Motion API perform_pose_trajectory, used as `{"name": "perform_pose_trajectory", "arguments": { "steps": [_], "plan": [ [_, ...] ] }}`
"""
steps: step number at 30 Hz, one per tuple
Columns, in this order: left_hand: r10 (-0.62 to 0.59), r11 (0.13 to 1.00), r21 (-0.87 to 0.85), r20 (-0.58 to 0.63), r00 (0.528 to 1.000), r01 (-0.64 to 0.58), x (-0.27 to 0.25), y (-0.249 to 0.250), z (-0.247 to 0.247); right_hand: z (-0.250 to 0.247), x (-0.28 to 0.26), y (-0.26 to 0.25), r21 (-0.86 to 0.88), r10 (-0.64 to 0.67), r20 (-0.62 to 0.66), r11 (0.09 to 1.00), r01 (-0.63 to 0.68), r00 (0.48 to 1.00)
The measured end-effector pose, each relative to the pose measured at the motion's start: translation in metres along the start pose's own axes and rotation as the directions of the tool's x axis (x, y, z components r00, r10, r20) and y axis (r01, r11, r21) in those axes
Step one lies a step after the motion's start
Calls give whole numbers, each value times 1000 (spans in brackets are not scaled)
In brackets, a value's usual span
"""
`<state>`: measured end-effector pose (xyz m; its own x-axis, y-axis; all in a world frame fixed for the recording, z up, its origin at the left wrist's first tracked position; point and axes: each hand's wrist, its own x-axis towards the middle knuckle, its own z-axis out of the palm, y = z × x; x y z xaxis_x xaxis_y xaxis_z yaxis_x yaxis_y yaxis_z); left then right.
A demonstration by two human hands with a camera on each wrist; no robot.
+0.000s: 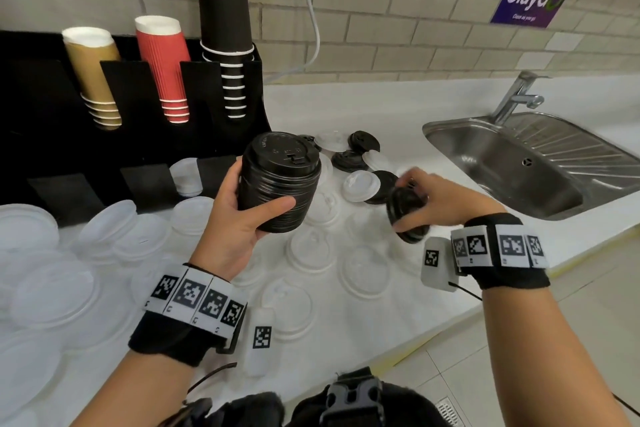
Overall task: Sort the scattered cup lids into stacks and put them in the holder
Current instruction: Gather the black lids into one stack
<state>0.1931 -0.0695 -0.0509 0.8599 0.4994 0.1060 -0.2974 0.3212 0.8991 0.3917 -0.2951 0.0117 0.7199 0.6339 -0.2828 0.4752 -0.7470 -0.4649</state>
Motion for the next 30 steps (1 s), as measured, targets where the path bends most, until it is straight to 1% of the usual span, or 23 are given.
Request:
{"name": "perform_pose_trajectory", "arguments": {
  "steps": [1, 2, 3, 5, 6, 8, 10, 12, 15, 18, 23, 26, 30],
  "plan": [
    [-5, 1000, 8, 5, 1000, 5, 0, -1, 1, 0, -3, -13, 161, -149, -12, 976, 149, 989],
    [-11, 1000, 15, 5, 1000, 11, -1, -1, 2, 0, -5, -27, 288, -271, -47, 918, 272, 962],
    [-18, 1000, 16, 3, 1000, 17, -1, -1, 4, 1, -7, -40, 367, -348, -96, 859, 358, 933],
    [-20, 1000, 23, -5, 1000, 20, -3, -1, 6, 3, -11, -66, 444, -422, -174, 773, 454, 890],
    [-18, 999, 27, -8, 1000, 18, -3, -1, 7, 4, -12, -77, 453, -451, -194, 747, 487, 871],
    [-13, 999, 36, -13, 1000, 14, -4, 1, 7, 7, -12, -94, 421, -507, -214, 723, 548, 835],
    [-13, 999, 49, -10, 1000, 13, -5, 1, 6, 10, -10, -106, 387, -550, -207, 713, 584, 809],
    [-17, 998, 66, -1, 1000, 17, -6, 2, 4, 15, -7, -114, 344, -583, -172, 720, 603, 794],
    [-13, 995, 103, 3, 1000, 13, -6, 2, 1, 19, -1, -122, 229, -599, -144, 755, 615, 788],
    [-13, 993, 118, 6, 1000, 13, -6, 2, -1, 18, 3, -127, 198, -605, -119, 762, 616, 787],
    [-28, 986, 164, 26, 999, 23, -5, 6, -2, 13, 8, -131, 147, -621, -24, 773, 617, 783],
    [-33, 984, 175, 17, 999, 30, -6, 7, -2, 13, 9, -131, 136, -625, -19, 772, 621, 780],
    [-35, 982, 185, 12, 999, 33, -5, 5, 0, 14, 9, -130, 116, -635, -51, 763, 636, 771]
  ]
}}
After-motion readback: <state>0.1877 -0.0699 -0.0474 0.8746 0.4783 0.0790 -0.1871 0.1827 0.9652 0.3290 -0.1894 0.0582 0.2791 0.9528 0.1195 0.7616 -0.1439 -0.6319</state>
